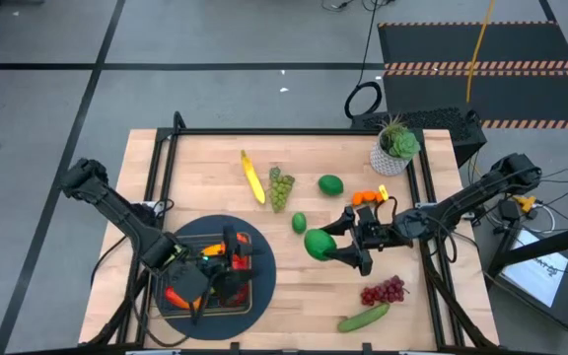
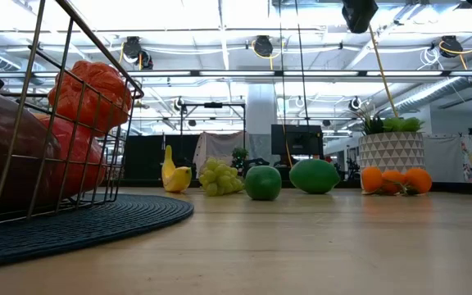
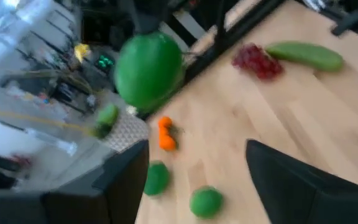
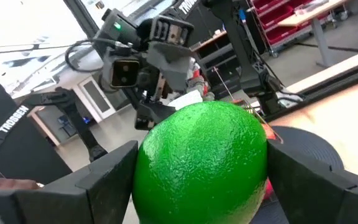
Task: Build produce basket
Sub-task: Put the bottom right lime into the gold wire basket
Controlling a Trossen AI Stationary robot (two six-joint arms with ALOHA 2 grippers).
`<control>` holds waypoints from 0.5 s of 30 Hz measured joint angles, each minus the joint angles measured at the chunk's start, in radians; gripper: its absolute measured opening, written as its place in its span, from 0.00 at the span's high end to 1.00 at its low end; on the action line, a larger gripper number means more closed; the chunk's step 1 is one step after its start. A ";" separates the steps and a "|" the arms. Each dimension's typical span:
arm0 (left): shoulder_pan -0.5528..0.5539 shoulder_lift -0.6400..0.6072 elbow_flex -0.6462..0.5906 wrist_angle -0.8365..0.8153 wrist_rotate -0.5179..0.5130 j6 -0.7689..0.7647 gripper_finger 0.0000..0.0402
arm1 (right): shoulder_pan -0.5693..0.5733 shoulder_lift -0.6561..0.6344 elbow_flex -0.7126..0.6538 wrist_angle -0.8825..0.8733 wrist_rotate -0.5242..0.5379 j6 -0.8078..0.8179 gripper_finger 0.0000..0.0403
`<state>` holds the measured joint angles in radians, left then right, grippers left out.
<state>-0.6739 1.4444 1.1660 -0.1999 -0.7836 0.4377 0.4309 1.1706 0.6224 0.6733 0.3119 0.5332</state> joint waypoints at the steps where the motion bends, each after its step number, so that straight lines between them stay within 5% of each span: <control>1: 0.000 0.008 0.000 0.025 -0.003 0.019 0.32 | 0.000 0.000 0.000 -0.006 0.000 0.001 0.21; 15: 0.038 0.214 0.000 0.443 -0.011 0.371 0.06 | -0.002 0.024 0.000 -0.020 0.027 0.015 0.21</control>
<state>-0.6355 1.6583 1.1660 0.2432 -0.7949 0.8092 0.4294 1.1945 0.6224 0.6533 0.3389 0.5483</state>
